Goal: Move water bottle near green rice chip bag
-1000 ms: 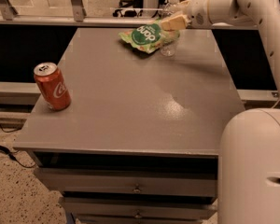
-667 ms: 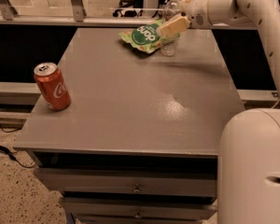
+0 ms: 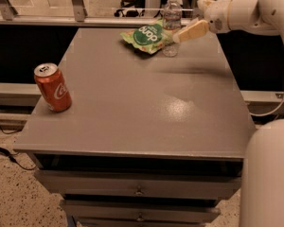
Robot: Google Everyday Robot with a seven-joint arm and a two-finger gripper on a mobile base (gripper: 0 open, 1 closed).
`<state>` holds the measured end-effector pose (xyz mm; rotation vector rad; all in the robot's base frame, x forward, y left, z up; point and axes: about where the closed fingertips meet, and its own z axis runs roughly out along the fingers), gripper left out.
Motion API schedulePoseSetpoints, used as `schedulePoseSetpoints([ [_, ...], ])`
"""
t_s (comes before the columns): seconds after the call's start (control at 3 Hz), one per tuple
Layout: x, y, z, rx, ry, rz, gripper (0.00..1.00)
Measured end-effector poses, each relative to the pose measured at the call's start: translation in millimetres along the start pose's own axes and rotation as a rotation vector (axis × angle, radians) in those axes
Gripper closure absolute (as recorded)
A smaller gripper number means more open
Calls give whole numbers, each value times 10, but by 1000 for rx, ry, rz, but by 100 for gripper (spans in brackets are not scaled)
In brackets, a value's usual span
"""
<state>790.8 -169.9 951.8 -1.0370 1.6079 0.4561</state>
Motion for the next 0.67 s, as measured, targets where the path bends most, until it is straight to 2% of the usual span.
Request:
schedulePoseSetpoints([
  [0.33, 164, -69, -502, 36, -51, 39, 0],
  [0.67, 204, -93, -597, 46, -53, 46, 0],
])
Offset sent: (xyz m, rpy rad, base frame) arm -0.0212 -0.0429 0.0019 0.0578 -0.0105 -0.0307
